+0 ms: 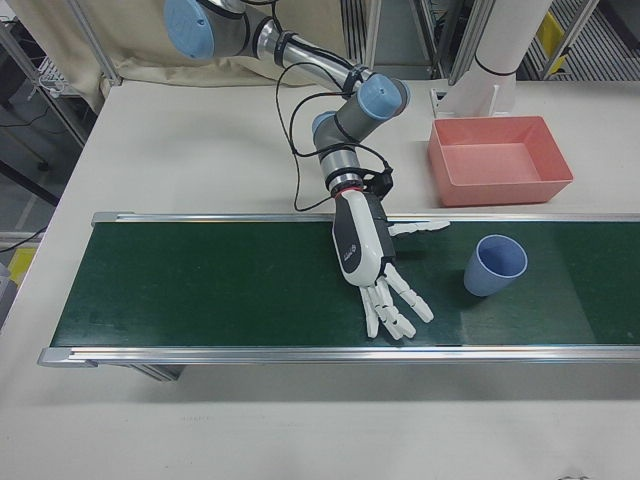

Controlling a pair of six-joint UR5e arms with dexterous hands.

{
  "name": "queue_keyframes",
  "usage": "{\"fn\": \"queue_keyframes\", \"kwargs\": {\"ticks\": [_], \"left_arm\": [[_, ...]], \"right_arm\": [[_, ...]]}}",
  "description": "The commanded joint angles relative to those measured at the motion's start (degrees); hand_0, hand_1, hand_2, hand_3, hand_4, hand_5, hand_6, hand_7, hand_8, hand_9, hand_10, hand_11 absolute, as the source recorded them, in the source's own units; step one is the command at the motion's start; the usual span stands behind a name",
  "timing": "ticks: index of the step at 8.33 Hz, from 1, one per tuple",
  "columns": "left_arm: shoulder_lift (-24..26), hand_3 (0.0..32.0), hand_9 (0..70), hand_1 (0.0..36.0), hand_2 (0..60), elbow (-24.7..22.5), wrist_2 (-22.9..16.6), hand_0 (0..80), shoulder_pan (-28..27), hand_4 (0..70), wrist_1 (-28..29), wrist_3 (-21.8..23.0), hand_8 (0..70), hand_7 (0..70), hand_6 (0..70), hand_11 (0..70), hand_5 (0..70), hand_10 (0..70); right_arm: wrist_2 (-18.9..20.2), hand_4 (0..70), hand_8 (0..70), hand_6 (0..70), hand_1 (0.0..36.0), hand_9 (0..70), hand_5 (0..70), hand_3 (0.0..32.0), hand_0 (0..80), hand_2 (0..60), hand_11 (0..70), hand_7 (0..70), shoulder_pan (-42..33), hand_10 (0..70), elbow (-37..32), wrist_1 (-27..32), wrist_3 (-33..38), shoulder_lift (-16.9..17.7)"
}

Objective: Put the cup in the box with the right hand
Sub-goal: 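Close the right hand fingers around the light blue cup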

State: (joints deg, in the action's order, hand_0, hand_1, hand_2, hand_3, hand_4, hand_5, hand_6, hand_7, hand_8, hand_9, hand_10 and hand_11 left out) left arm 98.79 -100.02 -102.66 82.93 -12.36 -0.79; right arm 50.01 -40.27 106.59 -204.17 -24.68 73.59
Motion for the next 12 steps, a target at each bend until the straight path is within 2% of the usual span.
{"fn": "queue_keyframes", "kwargs": {"ticks": [1, 5, 6, 7, 8, 9, 10, 12], "left_arm": [[0.0, 0.0, 0.0, 0.0, 0.0, 0.1, 0.0, 0.0, 0.0, 0.0, 0.1, 0.0, 0.0, 0.0, 0.0, 0.0, 0.0, 0.0], [0.0, 0.0, 0.0, 0.0, 0.0, 0.1, 0.0, 0.0, 0.0, 0.0, 0.1, 0.0, 0.0, 0.0, 0.0, 0.0, 0.0, 0.0], [0.0, 0.0, 0.0, 0.0, 0.0, 0.1, 0.0, 0.0, 0.0, 0.0, 0.1, 0.0, 0.0, 0.0, 0.0, 0.0, 0.0, 0.0], [0.0, 0.0, 0.0, 0.0, 0.0, 0.1, 0.0, 0.0, 0.0, 0.0, 0.1, 0.0, 0.0, 0.0, 0.0, 0.0, 0.0, 0.0], [0.0, 0.0, 0.0, 0.0, 0.0, 0.1, 0.0, 0.0, 0.0, 0.0, 0.1, 0.0, 0.0, 0.0, 0.0, 0.0, 0.0, 0.0], [0.0, 0.0, 0.0, 0.0, 0.0, 0.1, 0.0, 0.0, 0.0, 0.0, 0.0, 0.0, 0.0, 0.0, 0.0, 0.0, 0.0, 0.0], [0.0, 0.0, 0.0, 0.0, 0.0, 0.0, 0.0, 0.0, 0.0, 0.0, 0.1, 0.0, 0.0, 0.0, 0.0, 0.0, 0.0, 0.0], [0.0, 0.0, 0.0, 0.0, 0.0, 0.1, 0.0, 0.0, 0.0, 0.0, 0.1, 0.0, 0.0, 0.0, 0.0, 0.0, 0.0, 0.0]], "right_arm": [[0.0, 0.2, 7.6, 6.5, 12.8, 13.8, 4.2, 0.0, 46.1, 6.2, 0.0, 24.3, 0.1, 0.0, -0.2, 0.0, -0.3, -0.1], [-0.4, 3.7, 8.5, 7.6, 13.4, 16.3, 4.3, 0.0, 46.3, 7.9, 0.7, 29.4, 0.0, 0.0, -0.2, -0.3, -2.0, -1.3], [-0.5, 6.5, 10.4, 9.3, 13.4, 20.2, 4.3, 0.0, 46.3, 9.5, 1.4, 38.1, -0.1, 0.2, -0.2, -0.4, -2.8, -1.3], [-0.5, 27.4, 22.5, 19.3, 21.4, 44.0, 6.0, 0.0, 47.3, 44.0, 10.0, 70.0, -0.2, 6.2, 0.0, -1.4, -3.3, -1.3], [-0.5, 70.0, 51.2, 35.9, 29.3, 70.0, 8.7, 0.0, 43.9, 60.0, 38.3, 70.0, -0.5, 26.7, 0.6, -3.6, -3.2, -1.3], [-0.5, 70.0, 70.0, 43.1, 32.9, 70.0, 11.6, 0.0, 39.6, 60.0, 64.0, 70.0, -1.3, 46.3, 1.1, -3.9, -3.3, -0.9], [-0.5, 70.0, 70.0, 44.6, 33.5, 70.0, 12.6, 0.0, 38.4, 60.0, 70.0, 70.0, -2.2, 50.9, 1.9, -3.9, -3.3, -0.6], [-0.5, 70.0, 70.0, 43.5, 30.5, 70.0, 12.2, 0.0, 39.7, 60.0, 65.3, 70.0, -3.4, 47.1, 10.6, -5.4, -4.9, 2.2]]}}
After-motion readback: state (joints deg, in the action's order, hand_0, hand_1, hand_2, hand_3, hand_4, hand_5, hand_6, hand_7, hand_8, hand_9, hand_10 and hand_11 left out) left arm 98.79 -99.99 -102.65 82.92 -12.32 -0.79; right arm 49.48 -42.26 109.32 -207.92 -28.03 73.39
